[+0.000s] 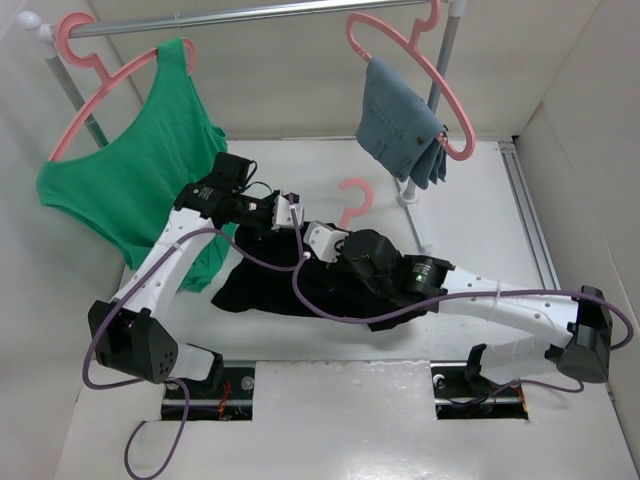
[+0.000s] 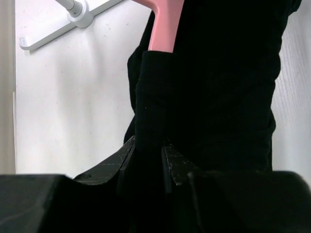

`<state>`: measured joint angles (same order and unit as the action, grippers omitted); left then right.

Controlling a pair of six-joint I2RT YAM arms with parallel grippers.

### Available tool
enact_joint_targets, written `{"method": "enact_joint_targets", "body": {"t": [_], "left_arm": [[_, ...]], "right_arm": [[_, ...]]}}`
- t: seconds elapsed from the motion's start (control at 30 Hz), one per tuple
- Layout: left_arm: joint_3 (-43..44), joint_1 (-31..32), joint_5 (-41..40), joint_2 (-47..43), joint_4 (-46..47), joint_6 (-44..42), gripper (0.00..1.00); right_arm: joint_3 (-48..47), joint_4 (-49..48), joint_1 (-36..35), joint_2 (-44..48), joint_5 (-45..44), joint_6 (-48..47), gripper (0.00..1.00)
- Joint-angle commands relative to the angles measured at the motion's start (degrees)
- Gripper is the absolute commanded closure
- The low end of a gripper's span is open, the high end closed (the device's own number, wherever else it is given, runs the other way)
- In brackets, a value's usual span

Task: Place the t-shirt on the hanger
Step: Place tshirt on hanger

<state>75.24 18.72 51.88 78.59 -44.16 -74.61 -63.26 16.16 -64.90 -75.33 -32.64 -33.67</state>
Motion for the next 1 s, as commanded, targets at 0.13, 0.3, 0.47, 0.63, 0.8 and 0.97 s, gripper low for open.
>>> {"method": "enact_joint_targets", "body": {"t": [0.13, 0.3, 0.47, 0.63, 0.8, 0.97], "left_arm": [[0.26, 0.44, 1.21, -4.4, -0.84, 2.37, 1.0], [-2.03, 0.44, 1.21, -7.13, 2.76, 2.36, 1.0], [-2.03, 0.44, 1.21, -7.13, 3.29, 2.36, 1.0], [-2.03, 0.44, 2.52, -8.27, 3.29, 2.36, 1.0], [-2.55, 0.44, 3.58, -9.42, 3.82, 2.36, 1.0], [-3.08, 0.44, 3.58, -10.47, 3.82, 2.88, 1.0]], "right_arm": [[-5.03, -0.61, -1.01, 6.41, 2.58, 0.97, 0.69], [-5.03, 6.15, -0.49, 10.28, 8.9, 3.6, 0.07], [-5.64, 11.6, 6.43, 15.81, 24.35, 6.07, 0.0], [-1.78, 9.77, 20.14, 17.5, 49.11, 8.01, 0.0], [2.97, 3.81, 31.75, 15.22, 68.31, 9.41, 0.0], [4.99, -2.53, 34.49, 12.49, 68.94, 9.41, 0.02]]}}
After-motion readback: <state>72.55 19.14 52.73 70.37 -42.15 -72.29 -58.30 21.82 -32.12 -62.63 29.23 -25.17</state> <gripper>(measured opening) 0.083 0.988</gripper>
